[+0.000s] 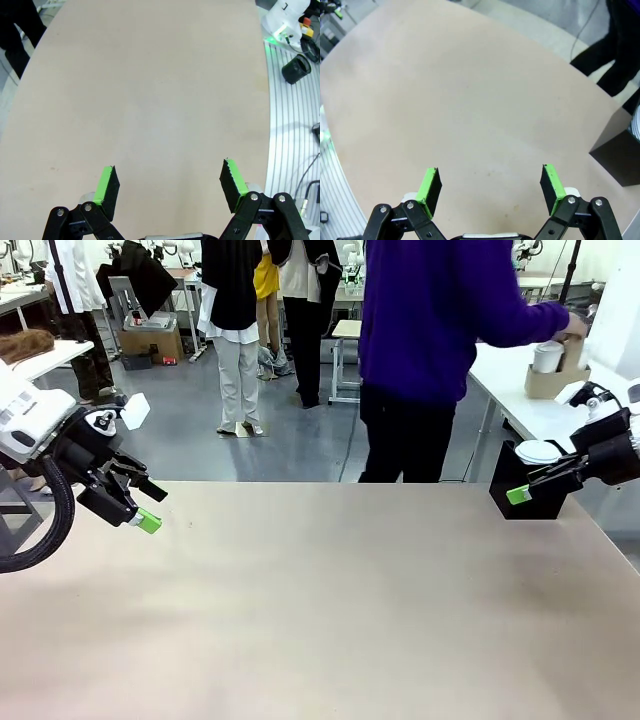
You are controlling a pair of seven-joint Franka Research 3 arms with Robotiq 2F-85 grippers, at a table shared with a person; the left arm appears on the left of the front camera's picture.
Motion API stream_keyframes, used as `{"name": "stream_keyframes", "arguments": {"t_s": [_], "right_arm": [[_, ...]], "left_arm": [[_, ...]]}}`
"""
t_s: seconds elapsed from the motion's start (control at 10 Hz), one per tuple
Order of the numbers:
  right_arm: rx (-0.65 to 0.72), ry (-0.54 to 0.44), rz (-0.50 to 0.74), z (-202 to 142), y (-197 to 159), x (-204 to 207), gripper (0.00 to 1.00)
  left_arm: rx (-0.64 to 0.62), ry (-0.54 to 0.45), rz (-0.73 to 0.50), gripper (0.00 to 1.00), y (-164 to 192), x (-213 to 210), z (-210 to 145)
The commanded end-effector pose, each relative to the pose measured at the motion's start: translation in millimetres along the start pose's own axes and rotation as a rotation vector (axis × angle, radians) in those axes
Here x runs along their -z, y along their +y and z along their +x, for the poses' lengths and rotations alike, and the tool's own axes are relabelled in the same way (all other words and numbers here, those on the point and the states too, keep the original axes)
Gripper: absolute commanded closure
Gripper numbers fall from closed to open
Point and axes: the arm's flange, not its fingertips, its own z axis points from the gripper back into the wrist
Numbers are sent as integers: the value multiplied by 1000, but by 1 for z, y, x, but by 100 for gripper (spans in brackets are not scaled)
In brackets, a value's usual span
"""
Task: Pour a drink into a cup and package it in a carrier.
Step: Insert the held 600 ml Paper Cup into the Cup Carrier.
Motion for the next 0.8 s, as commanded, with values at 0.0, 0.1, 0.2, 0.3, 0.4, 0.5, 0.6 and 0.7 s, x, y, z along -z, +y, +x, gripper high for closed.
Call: {"name": "stream_keyframes", "arguments": {"t_s": [0.0, 0.1, 0.2, 0.3, 0.4, 0.5, 0.6, 0.7], "right_arm": [[0, 8, 7, -3, 0, 0, 0], [0, 8, 7, -3, 0, 0, 0], [0, 8, 7, -3, 0, 0, 0], [0, 8, 7, -3, 0, 0, 0], [0, 8, 7, -3, 0, 0, 0], [0, 8, 7, -3, 0, 0, 0], [0, 8, 7, -3, 0, 0, 0], [0, 8, 7, -3, 0, 0, 0]], "left_arm": [[3, -22, -7, 0, 0, 0, 0], [3, -22, -7, 0, 0, 0, 0], [3, -22, -7, 0, 0, 0, 0], [3, -22, -7, 0, 0, 0, 0], [3, -22, -7, 0, 0, 0, 0], [3, -22, -7, 0, 0, 0, 0], [3, -22, -7, 0, 0, 0, 0], [3, -22, -7, 0, 0, 0, 0]]}}
